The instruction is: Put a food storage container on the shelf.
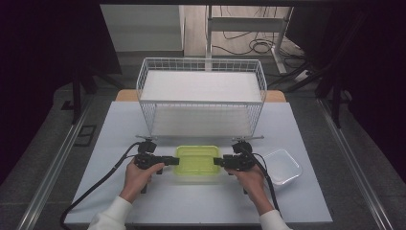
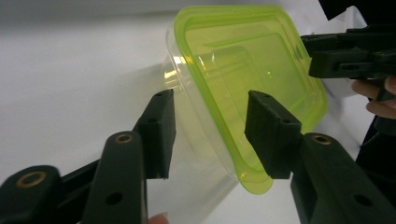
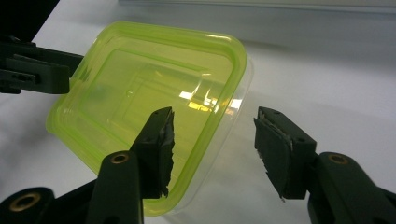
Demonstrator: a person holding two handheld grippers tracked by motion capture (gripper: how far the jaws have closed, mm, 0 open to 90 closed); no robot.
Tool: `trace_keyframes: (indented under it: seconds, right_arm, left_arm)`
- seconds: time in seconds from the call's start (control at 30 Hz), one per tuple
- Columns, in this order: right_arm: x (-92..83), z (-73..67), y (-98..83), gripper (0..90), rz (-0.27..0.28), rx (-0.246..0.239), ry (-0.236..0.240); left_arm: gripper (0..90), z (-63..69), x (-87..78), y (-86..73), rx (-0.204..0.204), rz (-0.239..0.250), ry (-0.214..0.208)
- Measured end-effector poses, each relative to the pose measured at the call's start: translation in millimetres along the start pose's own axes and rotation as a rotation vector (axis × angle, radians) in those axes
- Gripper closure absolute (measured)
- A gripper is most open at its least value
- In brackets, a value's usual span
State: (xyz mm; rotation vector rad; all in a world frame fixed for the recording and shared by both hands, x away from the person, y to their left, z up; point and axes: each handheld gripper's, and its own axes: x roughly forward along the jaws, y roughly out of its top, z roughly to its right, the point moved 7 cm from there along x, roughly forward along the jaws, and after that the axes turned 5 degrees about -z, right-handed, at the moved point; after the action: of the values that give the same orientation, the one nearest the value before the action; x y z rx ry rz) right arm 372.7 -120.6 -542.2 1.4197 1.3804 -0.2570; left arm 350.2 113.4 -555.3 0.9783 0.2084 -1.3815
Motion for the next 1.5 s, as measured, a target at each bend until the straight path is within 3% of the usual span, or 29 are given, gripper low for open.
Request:
trace_keyframes:
  seconds: [0.27, 0.37, 0.5, 0.6, 0.67, 0.93, 1.33, 1.5]
  right_arm:
    - [5.4, -1.3, -2.5, 53.4, -0.019, 0.007, 0.03]
    - [5.9, -0.9, -2.8, 60.3, -0.01, 0.034, 0.074]
    - [5.8, 0.3, -4.2, 66.3, -0.01, 0.06, 0.092]
    - [2.6, -0.5, -4.0, 72.0, 0.011, 0.096, 0.146]
    - [1.8, -1.1, -3.8, 72.9, 0.015, 0.093, 0.143]
    - [-4.2, -5.0, -3.7, 78.0, 0.039, 0.067, 0.144]
    - [-20.6, -16.0, 3.4, 78.1, 0.105, -0.025, 0.151]
    - [-35.4, -25.2, 8.2, 78.0, 0.147, -0.086, 0.127]
  left_arm:
    - [61.6, -0.1, 4.8, -2.3, -0.008, -0.019, -0.026]
    - [68.1, 0.0, 7.5, -4.0, -0.013, -0.027, -0.025]
    - [70.7, 0.9, 6.8, -5.0, -0.026, -0.025, -0.045]
    - [76.3, 2.9, 4.1, -4.2, -0.022, -0.008, -0.05]
    - [77.0, 4.2, 2.1, -4.1, -0.015, 0.0, -0.044]
    - [80.3, 11.2, -6.0, -5.4, 0.023, 0.041, -0.025]
    - [80.2, 27.4, -25.3, -3.4, 0.106, 0.115, -0.008]
    - [80.2, 39.3, -35.5, -0.7, 0.144, 0.154, -0.004]
